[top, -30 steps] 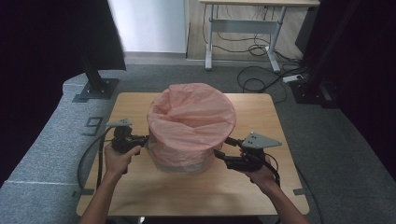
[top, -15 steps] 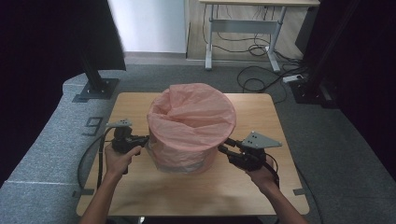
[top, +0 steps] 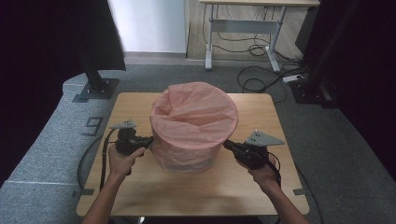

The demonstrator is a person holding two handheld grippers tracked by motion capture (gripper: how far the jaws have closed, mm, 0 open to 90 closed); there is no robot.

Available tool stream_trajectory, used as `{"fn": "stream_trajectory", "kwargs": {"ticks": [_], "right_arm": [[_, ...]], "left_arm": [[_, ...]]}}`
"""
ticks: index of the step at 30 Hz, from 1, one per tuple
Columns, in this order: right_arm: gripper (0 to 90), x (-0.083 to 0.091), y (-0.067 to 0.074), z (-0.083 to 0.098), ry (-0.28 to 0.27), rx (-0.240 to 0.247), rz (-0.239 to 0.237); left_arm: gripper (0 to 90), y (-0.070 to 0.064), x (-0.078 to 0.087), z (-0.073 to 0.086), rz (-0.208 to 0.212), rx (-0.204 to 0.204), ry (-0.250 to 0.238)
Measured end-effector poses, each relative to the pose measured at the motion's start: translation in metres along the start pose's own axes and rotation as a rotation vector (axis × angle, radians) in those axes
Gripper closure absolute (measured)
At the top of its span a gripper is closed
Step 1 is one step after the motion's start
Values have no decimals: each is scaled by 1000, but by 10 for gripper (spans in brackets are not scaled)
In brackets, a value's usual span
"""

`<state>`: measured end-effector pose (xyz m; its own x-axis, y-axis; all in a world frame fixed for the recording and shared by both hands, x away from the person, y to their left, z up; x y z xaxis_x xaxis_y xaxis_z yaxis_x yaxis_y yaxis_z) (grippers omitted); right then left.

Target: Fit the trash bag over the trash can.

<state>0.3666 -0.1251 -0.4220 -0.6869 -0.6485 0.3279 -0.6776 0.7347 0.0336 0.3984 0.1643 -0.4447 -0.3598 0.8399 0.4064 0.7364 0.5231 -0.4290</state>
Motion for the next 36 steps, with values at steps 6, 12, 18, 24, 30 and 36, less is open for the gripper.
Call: {"fn": "stream_trajectory", "kwargs": {"ticks": [6,12,18,24,30,36], "right_arm": [[900,-3,-2,7,15,24,-17],[900,-5,0,15,47,59,-20],[900,-15,3,39,127,71,-39],[898,-16,0,45,130,45,-68],[540,15,-13,21,38,2,-89],[407,40,-18,-20,-48,7,-82]], "left_arm": [[898,6,-3,3,-26,21,0],[899,10,-8,6,-65,14,17],[900,17,-10,11,-82,33,28],[867,15,-6,8,-95,-2,10],[401,14,22,-5,-97,-37,-96],[225,19,47,-12,-103,-12,-162]]}}
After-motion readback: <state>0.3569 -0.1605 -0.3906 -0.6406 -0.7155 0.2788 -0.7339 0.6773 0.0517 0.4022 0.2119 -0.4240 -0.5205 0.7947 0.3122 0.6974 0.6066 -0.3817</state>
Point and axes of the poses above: each handheld gripper's, and its own axes: x roughly backward along the jaws, z roughly out of its underside, y roughly to its left, the point moved 8 cm from there along -x, roughly forward along the jaws, and after that the axes turned 5 degrees about z, right-handed, at the moved point
